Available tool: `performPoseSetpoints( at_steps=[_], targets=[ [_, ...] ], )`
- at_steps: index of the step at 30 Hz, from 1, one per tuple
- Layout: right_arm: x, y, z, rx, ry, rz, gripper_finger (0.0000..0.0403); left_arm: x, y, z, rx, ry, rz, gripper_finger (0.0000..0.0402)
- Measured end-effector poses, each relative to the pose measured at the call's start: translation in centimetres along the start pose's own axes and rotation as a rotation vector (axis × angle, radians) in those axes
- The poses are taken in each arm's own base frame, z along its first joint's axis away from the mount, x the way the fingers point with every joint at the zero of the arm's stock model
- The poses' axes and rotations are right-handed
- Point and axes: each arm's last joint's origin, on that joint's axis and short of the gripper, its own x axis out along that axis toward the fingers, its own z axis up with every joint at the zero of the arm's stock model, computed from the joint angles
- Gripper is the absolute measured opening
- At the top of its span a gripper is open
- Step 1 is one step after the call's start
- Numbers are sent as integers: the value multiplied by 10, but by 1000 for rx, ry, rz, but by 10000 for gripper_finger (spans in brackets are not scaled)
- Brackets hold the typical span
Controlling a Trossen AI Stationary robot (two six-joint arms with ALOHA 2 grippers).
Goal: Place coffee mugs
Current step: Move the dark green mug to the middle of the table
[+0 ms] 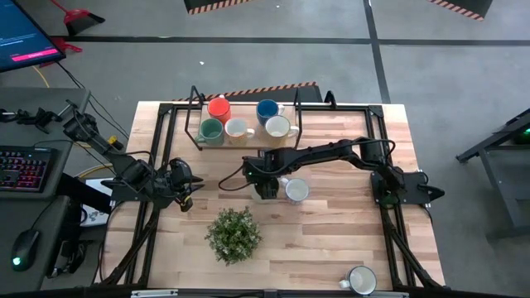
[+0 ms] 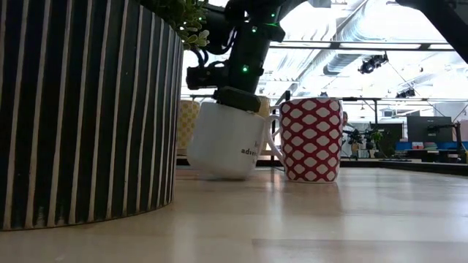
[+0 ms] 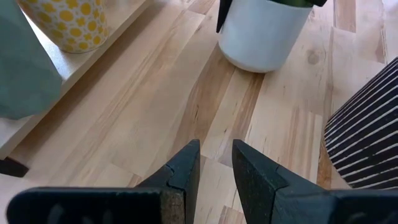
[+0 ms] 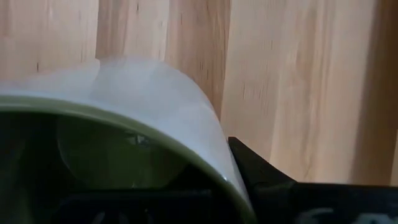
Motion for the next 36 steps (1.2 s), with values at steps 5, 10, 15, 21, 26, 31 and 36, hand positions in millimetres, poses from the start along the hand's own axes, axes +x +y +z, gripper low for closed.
performPoseSetpoints(
  at_steps=[5,10,15,21,26,31,36],
  targets=[
    [1,0,2,0,-16,-1,0,0,0,0,0,0,0,81],
    [2,0,3,-3,-27,-1,1,0,0,0,0,0,0,81],
    [3,0,4,-16,-39,-4,5,0,0,0,0,0,0,81],
    [4,0,6,-16,-62,-7,42,0,0,0,0,3,-3,81],
    [5,-1,8,-13,-84,-22,70,0,0,0,0,4,-4,81],
    [-1,-2,9,-12,-95,-26,78,0,0,0,0,4,-4,81],
    [-17,-2,16,-19,-80,-21,78,0,0,0,0,4,-4,81]
  ],
)
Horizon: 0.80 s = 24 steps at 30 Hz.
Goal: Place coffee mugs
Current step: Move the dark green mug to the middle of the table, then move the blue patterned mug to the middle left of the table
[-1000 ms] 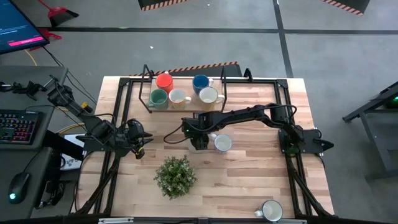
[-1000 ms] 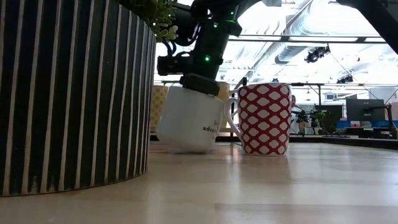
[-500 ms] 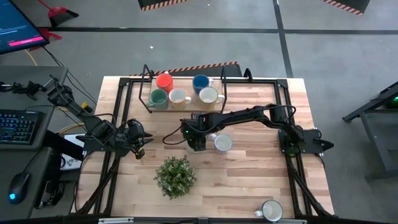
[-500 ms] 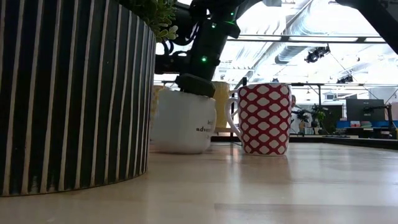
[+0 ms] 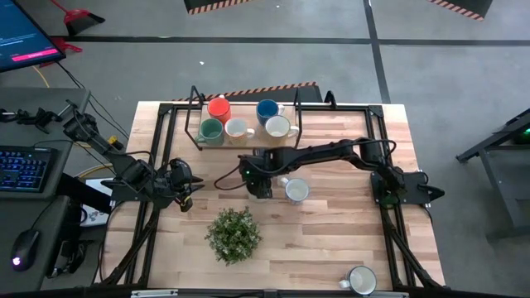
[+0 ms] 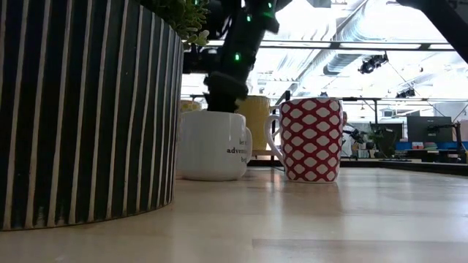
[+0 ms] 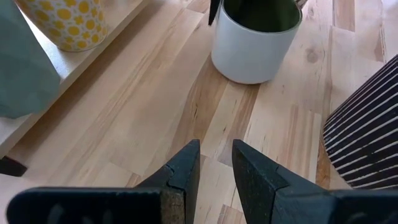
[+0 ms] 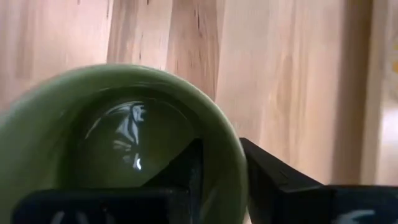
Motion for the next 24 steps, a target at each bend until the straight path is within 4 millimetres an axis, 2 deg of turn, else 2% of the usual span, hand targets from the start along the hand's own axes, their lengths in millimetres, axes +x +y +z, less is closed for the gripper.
performPoseSetpoints(
  at_steps=[8,15,20,24],
  targets=[
    [-45,6,21,-5,8,20,78,0,0,0,1,0,0,81],
    [-87,16,25,97,98,36,78,0,0,0,2,-1,1,81],
    [-119,38,23,115,171,0,78,0,0,0,2,-4,4,81],
    [-146,64,16,105,229,-80,78,0,0,0,1,-4,4,81]
  ],
)
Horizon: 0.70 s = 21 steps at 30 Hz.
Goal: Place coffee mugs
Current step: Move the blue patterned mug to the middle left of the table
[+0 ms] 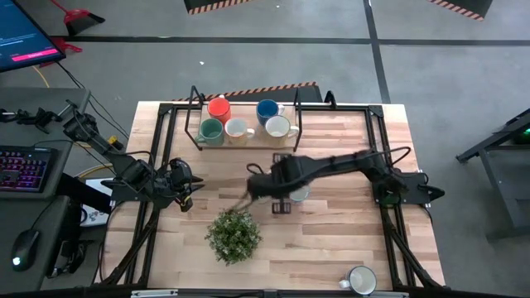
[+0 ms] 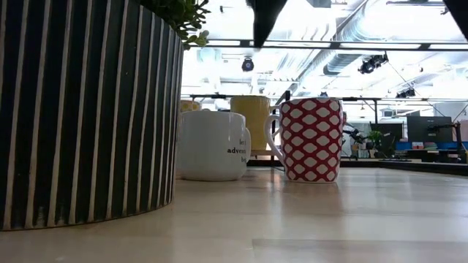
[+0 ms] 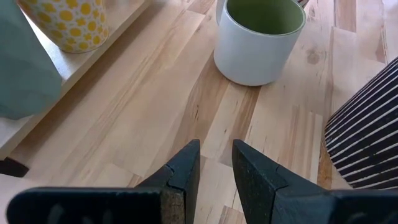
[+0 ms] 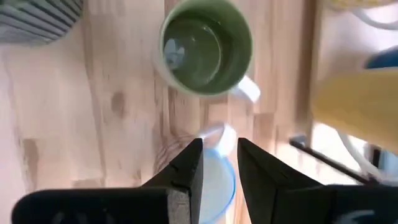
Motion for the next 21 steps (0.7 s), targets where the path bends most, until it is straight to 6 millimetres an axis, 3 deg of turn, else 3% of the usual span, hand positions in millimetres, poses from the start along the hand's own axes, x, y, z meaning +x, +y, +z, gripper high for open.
performPoseSetpoints(
  at_steps=[10,17,21],
  targets=[
    [-64,71,-39,-15,-154,44,78,0,0,0,-2,-3,-1,81],
    [-92,127,-75,29,-222,84,78,0,-1,1,33,-8,-8,81],
    [-105,154,-96,69,-297,48,78,-9,-12,23,92,-119,-96,81]
  ],
)
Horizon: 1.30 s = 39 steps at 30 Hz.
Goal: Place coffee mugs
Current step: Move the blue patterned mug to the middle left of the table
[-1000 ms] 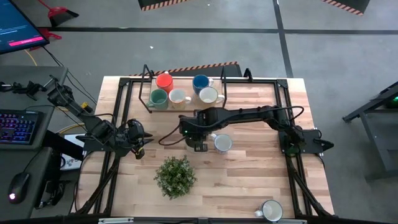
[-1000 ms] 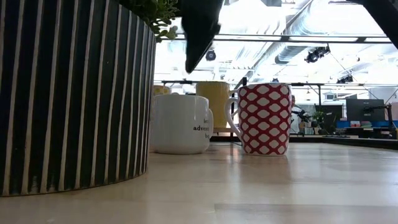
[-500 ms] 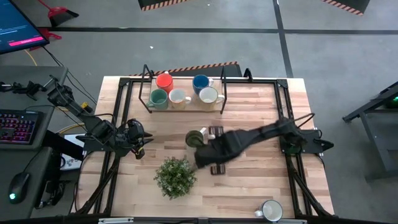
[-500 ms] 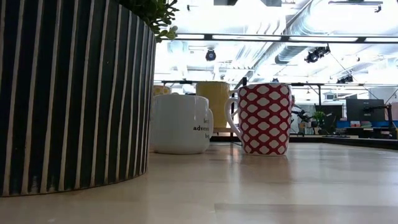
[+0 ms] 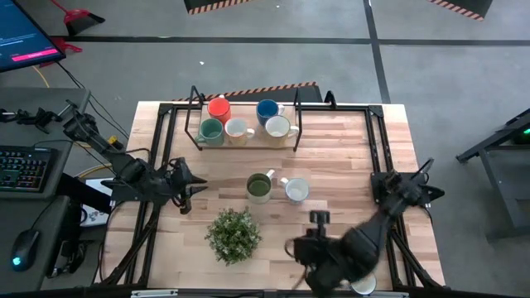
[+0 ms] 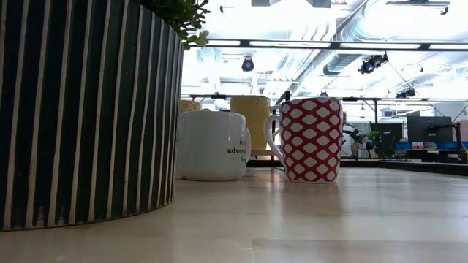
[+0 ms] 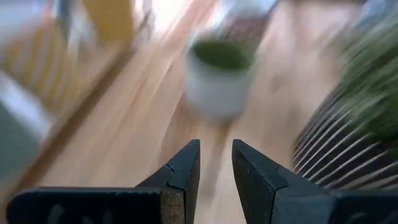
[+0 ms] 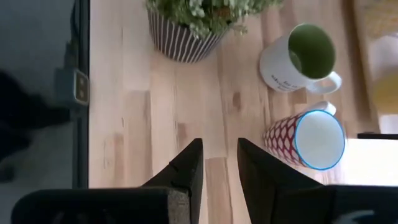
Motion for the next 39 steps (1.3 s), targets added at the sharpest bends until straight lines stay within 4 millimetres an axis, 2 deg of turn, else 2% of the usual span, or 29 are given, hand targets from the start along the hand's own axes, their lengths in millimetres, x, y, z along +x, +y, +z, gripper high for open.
performPoseSetpoints(
  at_steps=[3,7,10,13,19,24,27,33,36,39],
  targets=[
    [-11,14,-11,32,-75,-39,78,-14,-9,37,49,-161,-77,81],
    [-18,23,-20,79,-128,-57,78,-32,-12,81,140,-313,-98,81],
    [-13,28,-26,79,-164,-119,78,-39,-11,106,205,-354,-85,81],
    [4,33,-35,100,-140,-175,78,-38,-8,120,255,-352,-52,81],
    [41,39,-63,195,-14,-249,78,-25,-2,127,318,-321,45,81],
    [53,31,-79,390,-46,-328,78,-15,4,129,358,-296,97,81],
    [58,22,-80,510,-62,-356,78,-13,6,130,360,-291,81,81],
    [50,-14,-79,794,-70,-367,78,-10,14,133,250,-292,85,81],
    [37,-33,-81,989,64,-318,78,-8,19,135,179,-303,101,81],
    [23,-45,-83,1095,236,-254,78,-10,24,142,167,-318,130,81]
  ],
)
